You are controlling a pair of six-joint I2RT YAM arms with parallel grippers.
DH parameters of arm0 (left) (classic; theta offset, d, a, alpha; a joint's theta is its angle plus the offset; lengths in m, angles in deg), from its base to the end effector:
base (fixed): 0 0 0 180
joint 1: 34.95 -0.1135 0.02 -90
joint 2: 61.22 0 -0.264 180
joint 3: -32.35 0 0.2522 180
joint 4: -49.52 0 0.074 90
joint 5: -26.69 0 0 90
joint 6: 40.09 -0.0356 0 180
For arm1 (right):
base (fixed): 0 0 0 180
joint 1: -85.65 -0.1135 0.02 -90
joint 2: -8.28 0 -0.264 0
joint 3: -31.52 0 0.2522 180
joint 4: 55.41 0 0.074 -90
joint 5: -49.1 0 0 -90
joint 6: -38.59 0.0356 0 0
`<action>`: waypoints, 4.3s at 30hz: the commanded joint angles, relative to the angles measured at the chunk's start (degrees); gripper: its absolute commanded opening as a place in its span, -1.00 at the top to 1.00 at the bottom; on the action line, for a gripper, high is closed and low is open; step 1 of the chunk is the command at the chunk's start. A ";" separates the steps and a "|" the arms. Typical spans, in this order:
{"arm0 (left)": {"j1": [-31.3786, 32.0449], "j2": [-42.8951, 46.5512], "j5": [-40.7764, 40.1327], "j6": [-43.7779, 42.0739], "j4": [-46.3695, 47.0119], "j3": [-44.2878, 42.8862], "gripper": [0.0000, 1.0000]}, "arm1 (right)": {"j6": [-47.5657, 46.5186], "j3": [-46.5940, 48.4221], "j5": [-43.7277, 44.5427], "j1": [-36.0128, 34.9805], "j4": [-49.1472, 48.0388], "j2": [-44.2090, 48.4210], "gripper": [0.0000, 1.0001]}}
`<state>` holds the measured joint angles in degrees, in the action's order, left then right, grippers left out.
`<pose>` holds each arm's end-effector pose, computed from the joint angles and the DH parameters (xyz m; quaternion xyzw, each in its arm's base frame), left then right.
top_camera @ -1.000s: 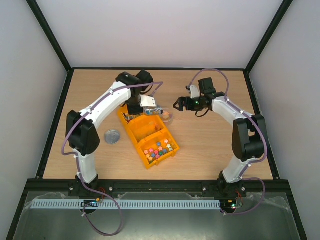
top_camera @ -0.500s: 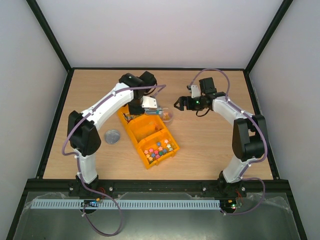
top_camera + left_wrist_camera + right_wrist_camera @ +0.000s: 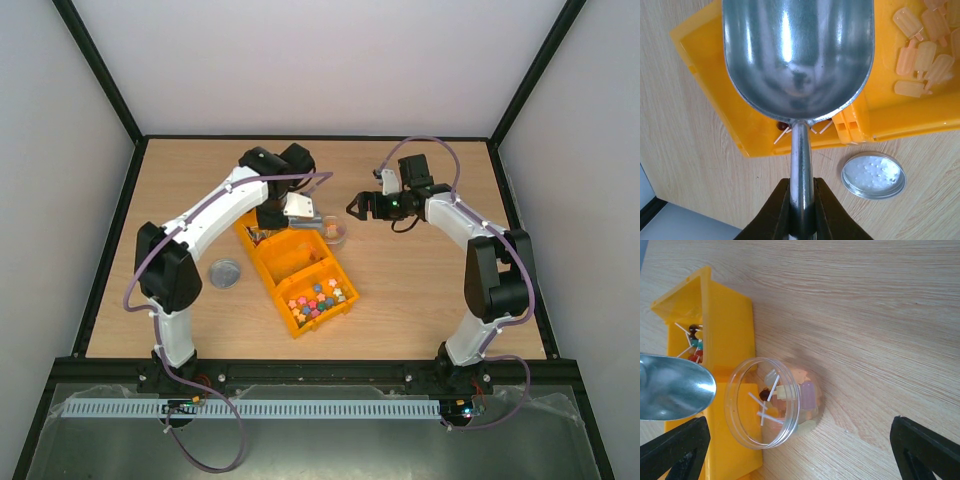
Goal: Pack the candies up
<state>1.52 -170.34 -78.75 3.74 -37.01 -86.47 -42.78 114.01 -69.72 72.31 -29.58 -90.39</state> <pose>0.3110 -0.2181 0.3000 0.6384 0.7495 0.1426 0.1019 0.3659 0.1044 0.2338 -0.1375 0.8799 0.2982 0.3433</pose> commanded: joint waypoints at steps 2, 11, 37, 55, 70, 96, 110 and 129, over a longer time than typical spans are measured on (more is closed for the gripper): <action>-2.47 3.81 3.00 -0.28 -1.54 -1.48 0.96 | -0.31 1.95 -3.40 0.29 0.74 -0.26 -0.97; -14.62 9.46 11.19 2.30 -1.72 5.89 0.96 | -1.45 2.03 -6.58 0.01 1.43 0.22 -0.84; -21.57 4.80 8.50 9.69 -1.77 17.26 0.96 | -10.01 -2.44 -3.17 -11.82 6.99 4.38 -0.65; -20.53 1.19 6.32 7.82 -1.68 13.20 0.96 | -10.25 -2.12 -1.36 -17.30 4.87 0.24 -0.53; -25.30 9.09 13.41 7.81 -1.67 14.70 0.96 | -10.85 -0.52 -1.27 -20.83 3.04 -3.31 -0.39; -24.08 12.99 6.93 4.88 -1.83 19.67 0.96 | -12.00 0.94 1.37 -25.89 3.26 -3.42 -0.26; -22.27 11.89 -6.28 0.25 -1.76 20.90 0.96 | -11.61 3.56 0.90 -27.97 2.65 -6.33 -0.26; -18.36 2.33 -12.72 -1.15 -1.76 19.75 0.96 | -11.62 5.01 0.79 -28.09 1.67 -7.94 -0.27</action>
<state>-17.15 -165.09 -88.80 2.52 -35.68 -65.70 -53.80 117.35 -67.87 44.68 -27.94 -97.19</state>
